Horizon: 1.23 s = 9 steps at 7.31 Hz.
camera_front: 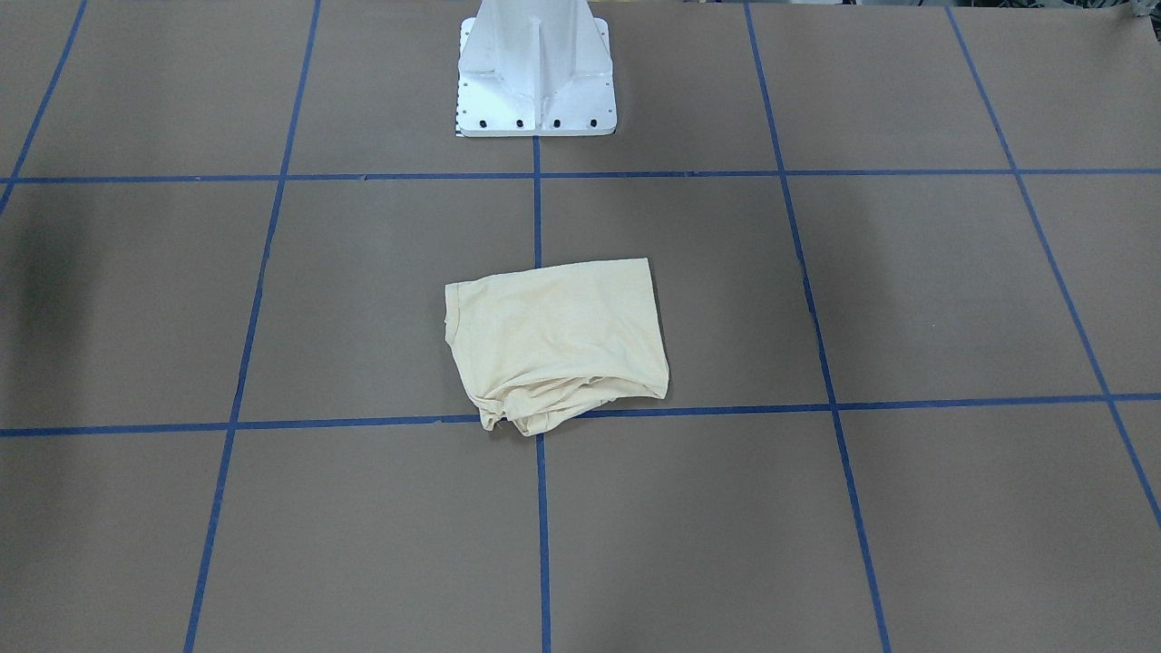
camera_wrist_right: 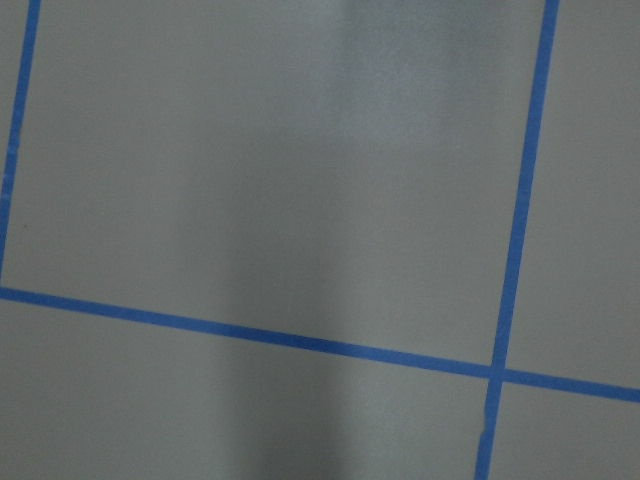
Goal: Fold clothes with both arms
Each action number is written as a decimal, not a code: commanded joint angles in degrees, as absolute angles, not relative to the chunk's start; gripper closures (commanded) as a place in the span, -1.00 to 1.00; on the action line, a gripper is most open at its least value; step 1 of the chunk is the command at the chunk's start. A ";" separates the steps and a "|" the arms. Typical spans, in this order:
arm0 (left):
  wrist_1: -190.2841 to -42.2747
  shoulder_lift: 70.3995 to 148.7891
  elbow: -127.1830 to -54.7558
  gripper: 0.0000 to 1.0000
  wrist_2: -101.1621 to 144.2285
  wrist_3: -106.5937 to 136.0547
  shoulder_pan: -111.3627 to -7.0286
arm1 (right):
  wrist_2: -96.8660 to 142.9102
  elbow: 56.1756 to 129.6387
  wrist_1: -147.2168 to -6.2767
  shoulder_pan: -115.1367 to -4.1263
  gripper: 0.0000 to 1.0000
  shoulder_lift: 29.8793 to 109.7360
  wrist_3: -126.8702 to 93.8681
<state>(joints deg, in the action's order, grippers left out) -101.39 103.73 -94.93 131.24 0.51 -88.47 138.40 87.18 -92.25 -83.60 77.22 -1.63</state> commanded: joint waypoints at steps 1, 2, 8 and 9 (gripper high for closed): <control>-101.77 103.54 -95.10 -1.00 128.69 0.71 -85.26 | 138.43 91.93 -92.29 -80.43 -1.00 80.51 -2.28; -101.43 103.36 -96.32 -1.00 128.32 -1.91 -85.51 | 138.08 91.67 -91.76 -78.59 -1.00 80.33 -2.55; -100.71 98.22 -92.81 -1.00 141.89 3.61 -89.46 | 143.35 96.29 -91.58 -82.79 -1.00 82.16 -2.55; -100.98 98.52 -93.07 -1.00 142.38 3.60 -89.65 | 141.35 100.07 -91.67 -82.53 -1.00 83.05 -2.55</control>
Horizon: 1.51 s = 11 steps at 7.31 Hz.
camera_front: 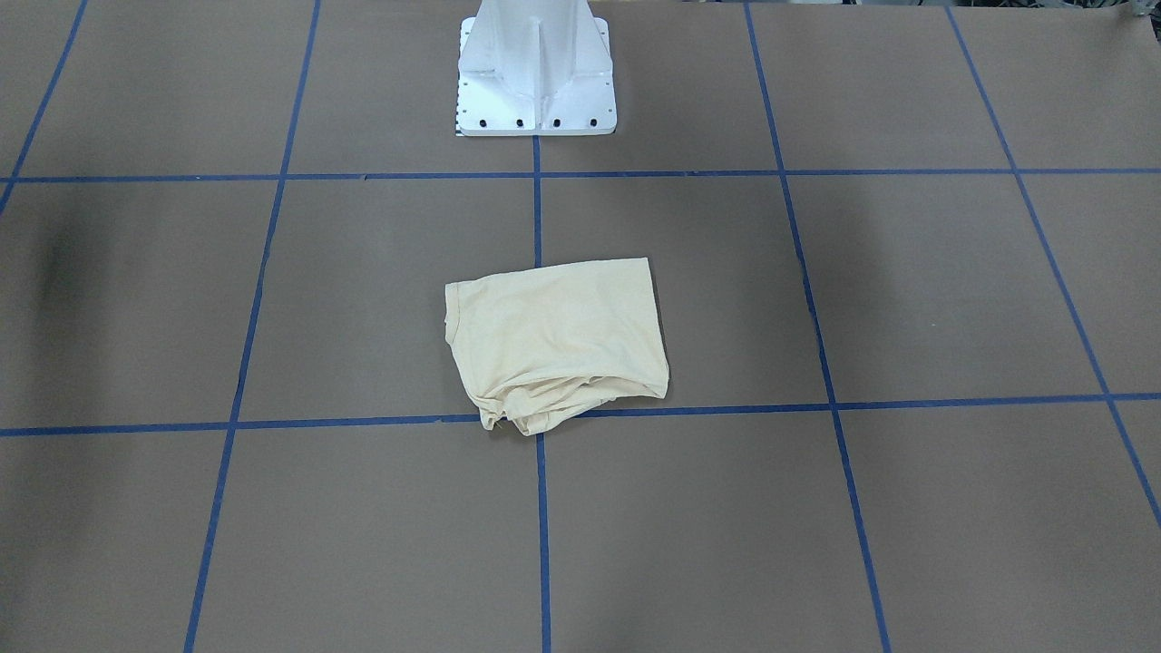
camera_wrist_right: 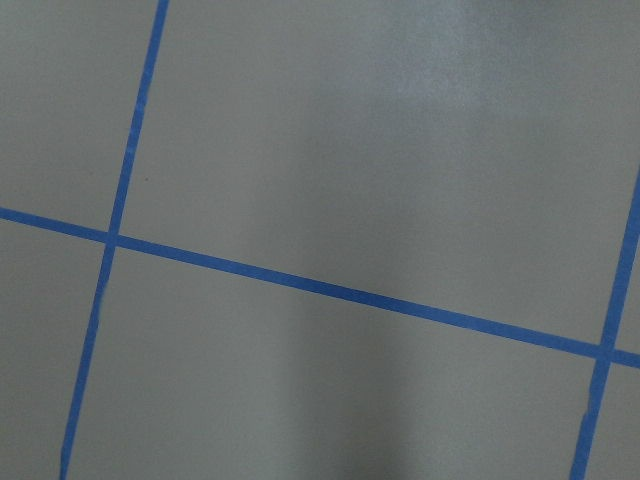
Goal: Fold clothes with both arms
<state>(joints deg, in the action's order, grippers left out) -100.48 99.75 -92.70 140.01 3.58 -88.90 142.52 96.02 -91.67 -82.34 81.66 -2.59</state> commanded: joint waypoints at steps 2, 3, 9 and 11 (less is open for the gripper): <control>-100.81 98.00 -95.80 -1.00 139.68 3.69 -89.47 | 133.11 102.65 -91.58 -82.53 -1.00 86.12 -2.37; -100.72 98.09 -97.89 -1.00 139.66 3.78 -89.47 | 132.63 105.35 -91.58 -82.53 -1.00 88.83 -2.46; -101.34 98.17 -97.92 -1.00 140.89 3.34 -89.12 | 136.66 105.82 -91.67 -82.44 -1.00 89.91 -2.55; -102.99 98.26 -98.52 -1.00 140.89 3.69 -89.12 | 138.42 106.34 -91.50 -82.35 -1.00 89.39 -2.64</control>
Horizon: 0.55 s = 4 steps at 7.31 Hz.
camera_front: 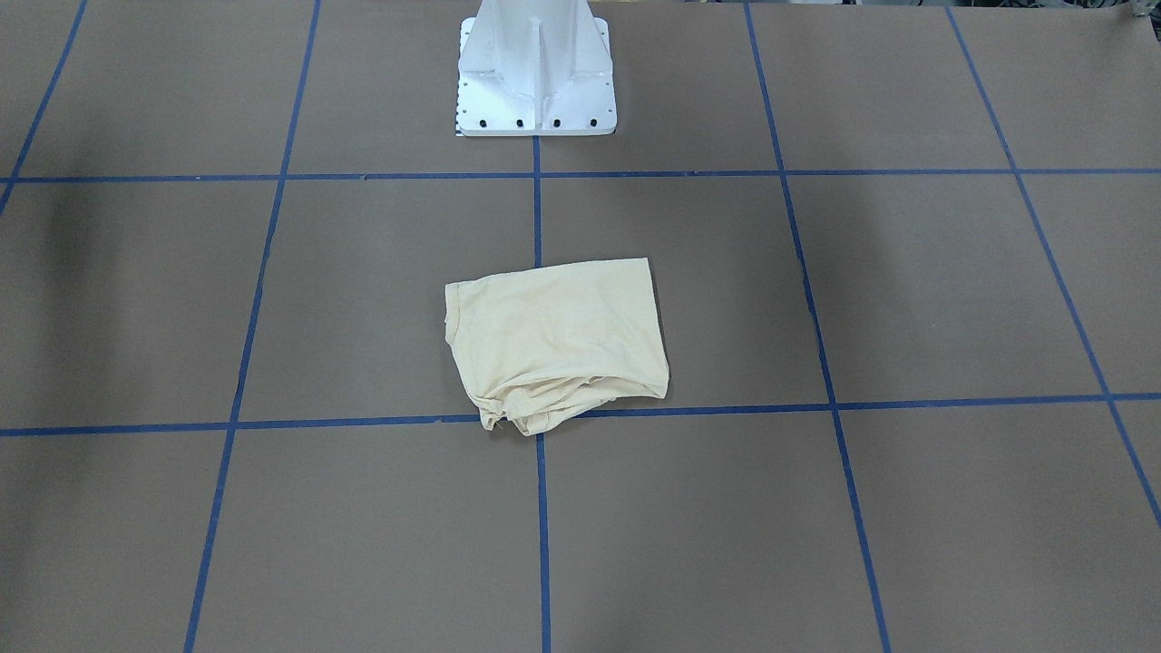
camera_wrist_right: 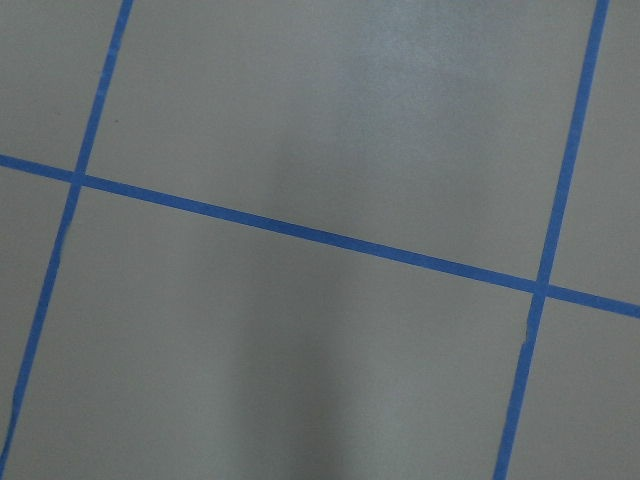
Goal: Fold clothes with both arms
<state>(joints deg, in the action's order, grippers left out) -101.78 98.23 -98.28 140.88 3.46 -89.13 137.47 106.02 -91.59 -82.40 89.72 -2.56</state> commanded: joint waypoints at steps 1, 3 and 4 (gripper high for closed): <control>-104.14 98.26 -98.53 -1.00 140.89 3.78 -89.12 | 138.43 107.48 -91.49 -82.27 -1.00 88.95 -2.64; -104.15 98.52 -98.96 -1.00 140.89 3.78 -89.12 | 138.17 108.98 -91.58 -82.00 -1.00 87.38 -2.73; -104.15 98.79 -99.05 -1.00 140.89 3.78 -89.12 | 137.99 108.98 -91.58 -82.00 -1.00 86.84 -2.81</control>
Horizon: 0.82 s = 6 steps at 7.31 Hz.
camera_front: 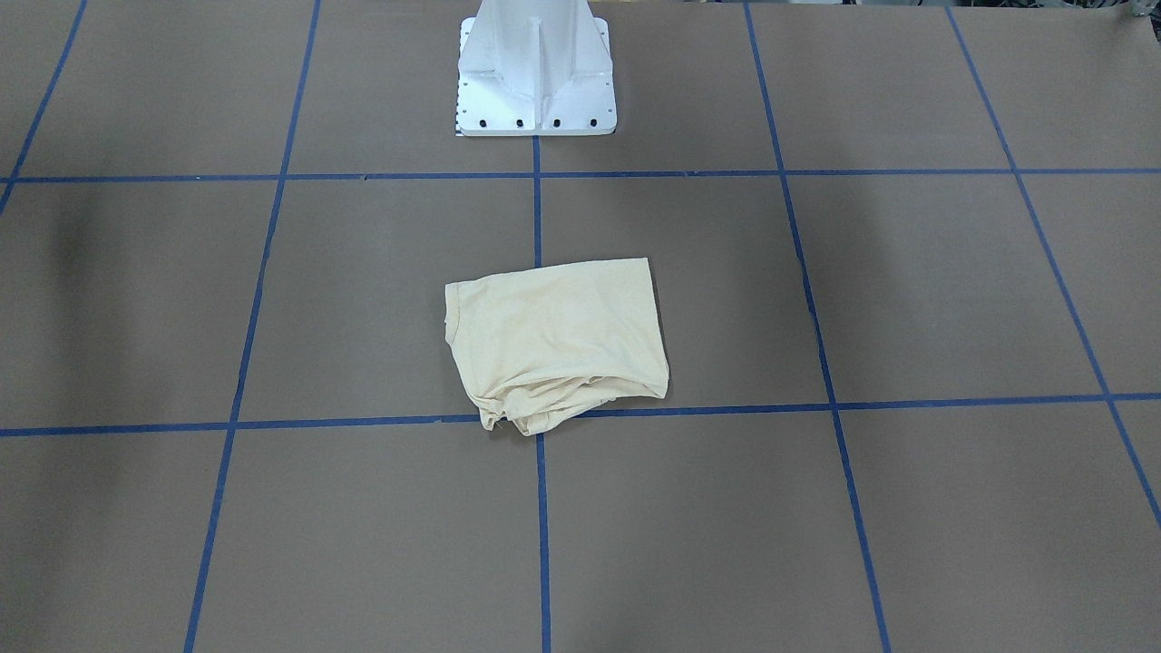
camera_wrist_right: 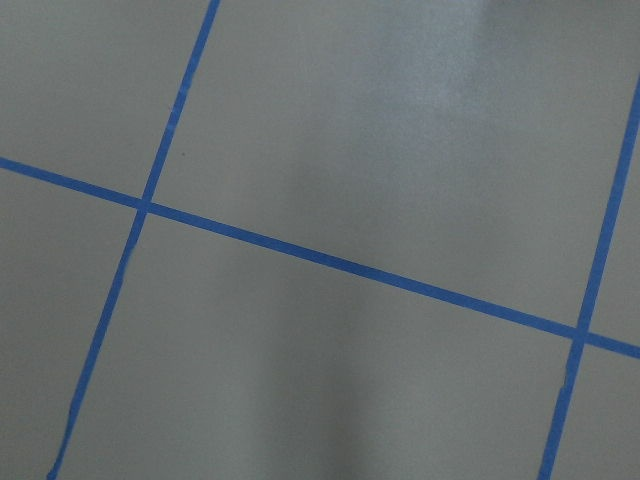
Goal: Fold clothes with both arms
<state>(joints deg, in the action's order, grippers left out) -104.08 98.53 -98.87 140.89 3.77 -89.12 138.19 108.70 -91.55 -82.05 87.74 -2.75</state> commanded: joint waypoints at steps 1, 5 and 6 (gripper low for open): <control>-104.15 98.88 -99.14 -1.00 140.89 3.78 -89.12 | 137.90 108.98 -91.58 -82.00 -1.00 86.23 -2.81; -104.15 98.88 -100.11 -1.00 140.98 3.78 -89.12 | 137.73 108.46 -91.58 -81.48 -1.00 86.13 -2.81; -103.80 99.14 -100.98 -1.00 140.72 3.87 -89.12 | 137.38 107.50 -91.58 -81.21 -1.00 86.48 -2.81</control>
